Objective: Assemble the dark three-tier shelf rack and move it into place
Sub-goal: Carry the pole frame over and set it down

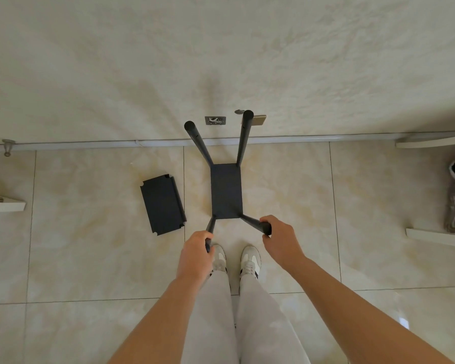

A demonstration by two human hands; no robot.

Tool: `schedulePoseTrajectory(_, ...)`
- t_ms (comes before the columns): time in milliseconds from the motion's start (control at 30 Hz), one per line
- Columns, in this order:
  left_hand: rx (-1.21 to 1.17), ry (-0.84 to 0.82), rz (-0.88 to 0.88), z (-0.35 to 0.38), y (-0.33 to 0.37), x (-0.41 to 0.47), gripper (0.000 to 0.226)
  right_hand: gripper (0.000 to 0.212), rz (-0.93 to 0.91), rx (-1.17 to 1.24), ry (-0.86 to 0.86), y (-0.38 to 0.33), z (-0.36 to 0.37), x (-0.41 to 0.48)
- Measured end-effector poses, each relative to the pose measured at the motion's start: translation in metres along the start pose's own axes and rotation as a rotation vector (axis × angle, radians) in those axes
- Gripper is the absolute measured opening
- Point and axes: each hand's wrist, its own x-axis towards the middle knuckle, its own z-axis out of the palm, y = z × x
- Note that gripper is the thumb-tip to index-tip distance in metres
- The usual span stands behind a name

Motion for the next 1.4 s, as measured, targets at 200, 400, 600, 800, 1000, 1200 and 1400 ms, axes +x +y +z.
schedulePoseTrajectory(200,0.136,-0.181,0.020,-0.028,0.002,0.000,0.042,0.048,0.033,-0.073,-0.086,0.002,-0.019,-0.017)
schedulePoseTrajectory(400,0.234,-0.226,0.014,-0.073,0.023,-0.015,0.035,0.035,0.069,-0.032,-0.068,0.011,-0.051,-0.059)
schedulePoseTrajectory(600,0.317,-0.143,0.124,-0.103,0.058,-0.050,0.030,0.036,0.096,-0.091,-0.021,0.012,-0.079,-0.128)
schedulePoseTrajectory(800,0.446,-0.090,0.306,-0.099,0.095,-0.087,0.027,0.036,0.174,-0.112,0.063,0.034,-0.087,-0.193)
schedulePoseTrajectory(1000,0.632,-0.093,0.529,-0.073,0.141,-0.126,0.028,0.037,0.280,-0.012,0.181,0.063,-0.084,-0.253)
schedulePoseTrajectory(1200,0.717,-0.160,0.726,-0.026,0.197,-0.159,0.028,0.035,0.433,0.120,0.300,0.109,-0.085,-0.302)
schedulePoseTrajectory(1400,0.767,-0.287,0.803,0.046,0.258,-0.202,0.030,0.037,0.528,0.237,0.401,0.181,-0.085,-0.349)
